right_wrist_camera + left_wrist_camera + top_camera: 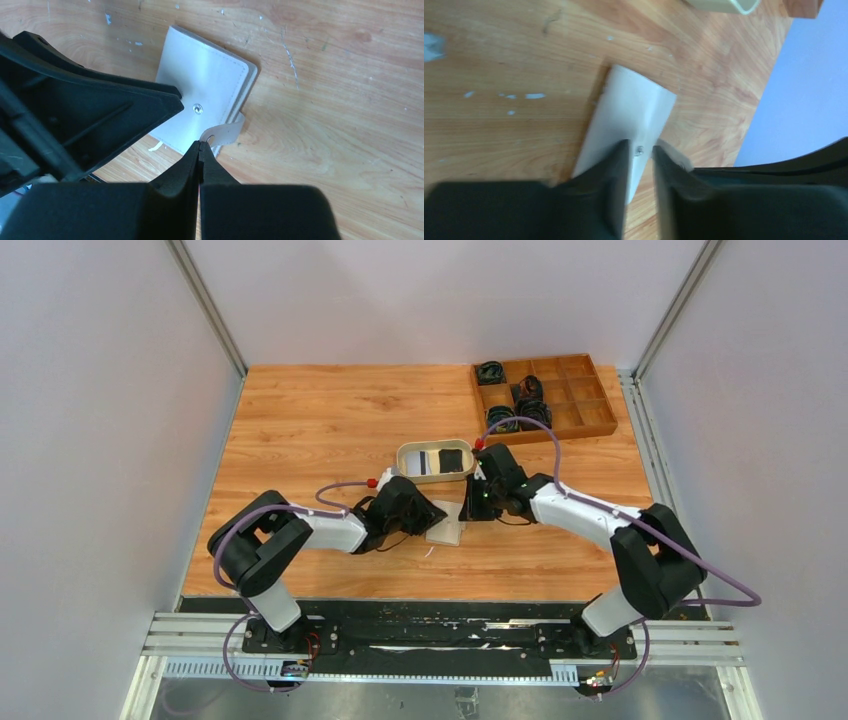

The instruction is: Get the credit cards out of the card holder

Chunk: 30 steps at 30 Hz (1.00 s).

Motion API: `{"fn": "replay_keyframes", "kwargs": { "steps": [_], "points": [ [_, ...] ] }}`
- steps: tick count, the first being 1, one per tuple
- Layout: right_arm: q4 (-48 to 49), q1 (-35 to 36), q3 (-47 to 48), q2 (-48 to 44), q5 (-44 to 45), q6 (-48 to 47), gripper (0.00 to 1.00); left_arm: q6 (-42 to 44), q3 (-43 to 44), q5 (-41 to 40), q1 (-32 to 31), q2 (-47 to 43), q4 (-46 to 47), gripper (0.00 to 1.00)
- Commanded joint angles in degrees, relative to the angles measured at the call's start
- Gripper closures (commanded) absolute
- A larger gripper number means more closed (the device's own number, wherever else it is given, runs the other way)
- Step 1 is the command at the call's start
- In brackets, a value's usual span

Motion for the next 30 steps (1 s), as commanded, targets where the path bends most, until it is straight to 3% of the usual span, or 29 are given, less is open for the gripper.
{"fn": "replay_keyframes", "kwargs": {
  "steps": [1, 3, 4, 16, 30],
  "points": [
    [0.8, -0.2, 3.0, 2.0, -0.8, 1.7, 1.0, -0.6, -2.0, -1.7, 0.7, 1.7, -1.7, 0.78],
    [0.5, 0.2, 4.0, 2.8, -0.8, 1.8, 1.0, -0.7, -2.3, -1.3, 1.1, 1.7, -1.7, 0.96],
    [0.3, 0.4, 4.7, 3.2, -0.7, 1.8, 1.0, -0.9, -2.5, -1.2, 1.3, 1.8, -1.7, 1.0],
    [-4.6, 2.7, 11.6, 11.6, 1.7, 3.0, 1.0, -0.7, -4.0, -0.2, 2.4, 2.6, -1.8, 1.0],
    [-5.4, 3.0, 12.0, 13.5, -0.9, 1.9, 1.0, -0.5, -4.3, 0.1, 3.3, 3.2, -1.8, 1.0]
  ]
}}
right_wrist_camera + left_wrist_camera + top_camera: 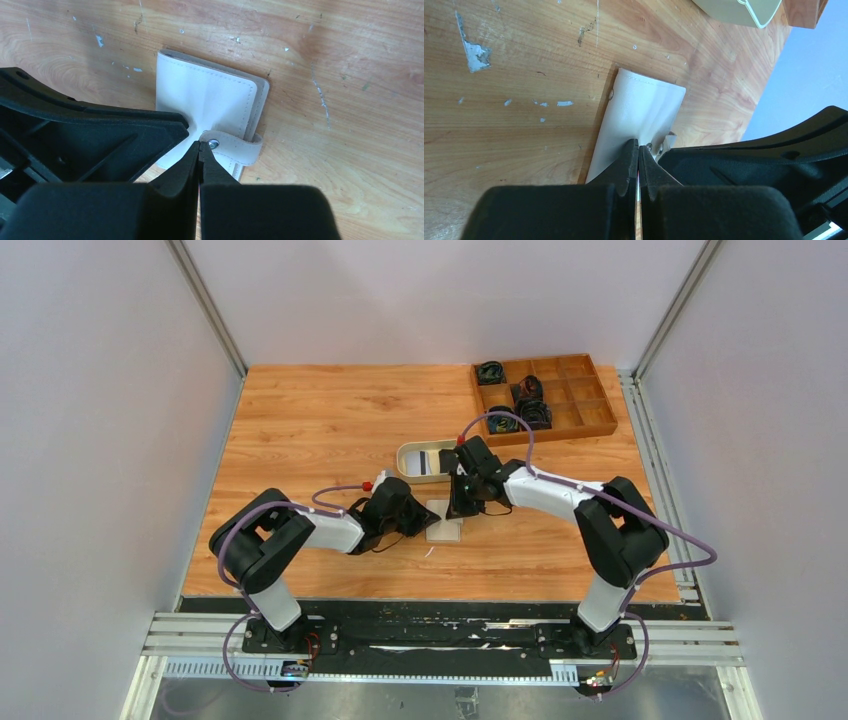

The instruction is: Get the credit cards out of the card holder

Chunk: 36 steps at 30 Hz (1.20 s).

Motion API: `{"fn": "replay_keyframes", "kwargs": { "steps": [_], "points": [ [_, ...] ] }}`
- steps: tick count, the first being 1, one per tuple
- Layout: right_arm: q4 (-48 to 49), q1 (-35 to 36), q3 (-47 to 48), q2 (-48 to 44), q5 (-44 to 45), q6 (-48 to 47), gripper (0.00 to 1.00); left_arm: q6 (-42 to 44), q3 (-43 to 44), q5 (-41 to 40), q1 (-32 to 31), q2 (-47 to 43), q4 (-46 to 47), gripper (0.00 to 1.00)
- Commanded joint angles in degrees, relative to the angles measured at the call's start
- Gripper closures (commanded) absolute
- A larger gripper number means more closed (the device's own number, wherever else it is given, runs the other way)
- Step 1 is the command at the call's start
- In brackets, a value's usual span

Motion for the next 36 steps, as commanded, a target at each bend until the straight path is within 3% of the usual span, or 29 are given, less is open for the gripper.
{"fn": "replay_keyframes", "kwargs": {
  "steps": [1, 13, 36],
  "points": [
    [-1.0, 0.8, 1.0, 0.7, -2.0, -0.8, 1.0, 1.1, -1.6, -1.8, 0.9, 2.2, -4.2, 1.0],
    [1.0, 0.8, 2.5, 4.9, -8.1, -2.6, 1.0, 1.1, -1.5, -1.8, 0.9, 2.2, -4.3, 1.0],
    [1.5, -1.3, 0.5, -0.6, -4.1, -4.3, 1.0, 1.4, -1.8, -2.0, 0.9, 1.4, -5.2, 1.0]
  ]
}}
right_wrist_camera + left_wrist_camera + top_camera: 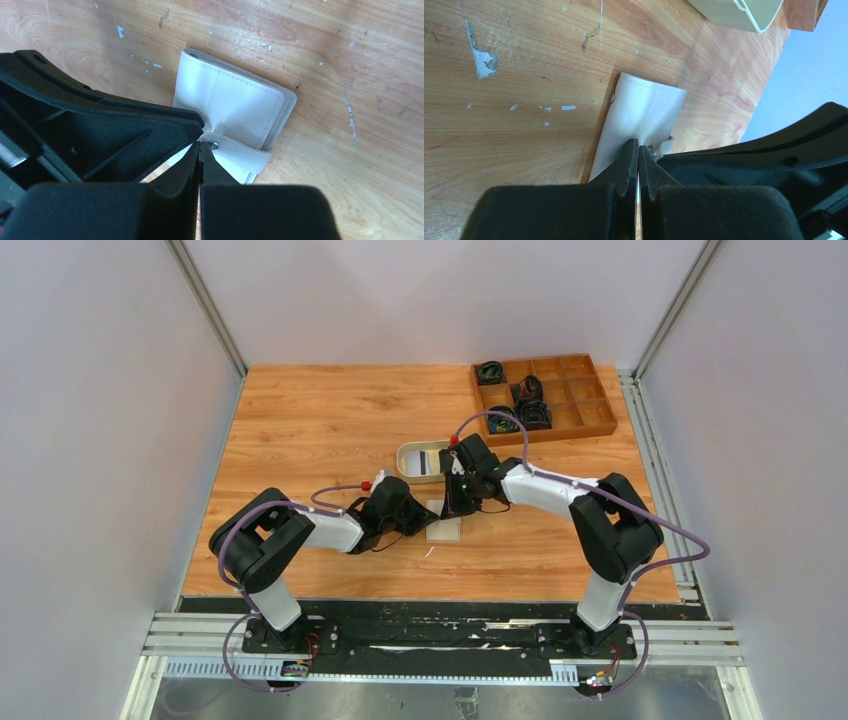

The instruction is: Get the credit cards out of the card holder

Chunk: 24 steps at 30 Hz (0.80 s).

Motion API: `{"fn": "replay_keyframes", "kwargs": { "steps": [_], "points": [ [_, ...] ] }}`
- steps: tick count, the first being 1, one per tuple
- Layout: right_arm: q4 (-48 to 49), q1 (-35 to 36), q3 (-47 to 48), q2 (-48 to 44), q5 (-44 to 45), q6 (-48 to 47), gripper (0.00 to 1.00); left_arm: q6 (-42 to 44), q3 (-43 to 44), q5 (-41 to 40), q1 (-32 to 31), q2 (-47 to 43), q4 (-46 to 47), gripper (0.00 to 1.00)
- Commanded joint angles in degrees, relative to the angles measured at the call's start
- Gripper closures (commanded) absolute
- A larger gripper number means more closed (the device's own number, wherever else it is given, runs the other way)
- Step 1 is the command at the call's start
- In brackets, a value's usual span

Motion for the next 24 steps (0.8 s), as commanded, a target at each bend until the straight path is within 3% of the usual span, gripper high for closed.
{"fn": "replay_keyframes", "kwargs": {
  "steps": [1, 24],
  "points": [
    [0.3, -0.8, -0.9, -3.5, 1.8, -1.1, 1.0, 1.3, -1.8, -2.3, 0.3, 1.2, -5.3, 1.0],
    [0.8, -1.1, -2.4, -0.5, -1.6, -0.3, 1.0, 1.3, -2.1, -2.6, 0.3, 1.0, -5.6, 1.0]
  ]
}}
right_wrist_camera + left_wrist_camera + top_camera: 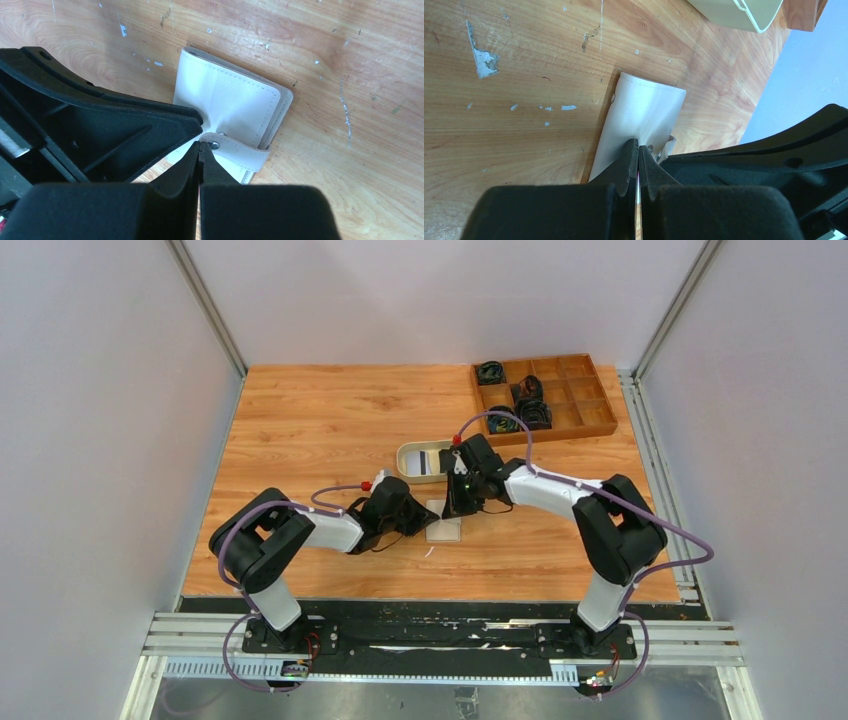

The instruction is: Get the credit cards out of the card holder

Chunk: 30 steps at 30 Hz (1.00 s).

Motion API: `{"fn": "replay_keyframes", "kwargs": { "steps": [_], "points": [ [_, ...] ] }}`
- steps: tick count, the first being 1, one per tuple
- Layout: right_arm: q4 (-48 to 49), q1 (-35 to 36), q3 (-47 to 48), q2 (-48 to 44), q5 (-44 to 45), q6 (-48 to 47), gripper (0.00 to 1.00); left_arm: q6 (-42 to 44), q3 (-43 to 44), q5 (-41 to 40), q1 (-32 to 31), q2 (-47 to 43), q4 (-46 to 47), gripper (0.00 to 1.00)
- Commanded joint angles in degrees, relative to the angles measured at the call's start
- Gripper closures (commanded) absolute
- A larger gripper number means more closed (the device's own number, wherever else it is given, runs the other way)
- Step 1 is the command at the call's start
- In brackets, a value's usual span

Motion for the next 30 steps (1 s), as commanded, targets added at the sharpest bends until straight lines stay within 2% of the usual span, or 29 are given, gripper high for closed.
{"fn": "replay_keyframes", "kwargs": {
  "steps": [1, 22, 30],
  "points": [
    [0.0, -0.4, -1.2, 1.4, -0.8, 0.2, 1.0, 1.3, -2.0, -2.6, 0.3, 0.9, -5.9, 1.0],
    [2.2, -0.7, -2.7, 4.8, -0.4, 0.2, 1.0, 1.4, -1.9, -2.9, 0.3, 0.7, -6.7, 1.0],
    [1.7, -1.7, -2.2, 2.6, -0.4, -1.1, 1.0, 1.4, -1.9, -3.0, 0.3, 0.8, -7.0, 1.0]
  ]
}}
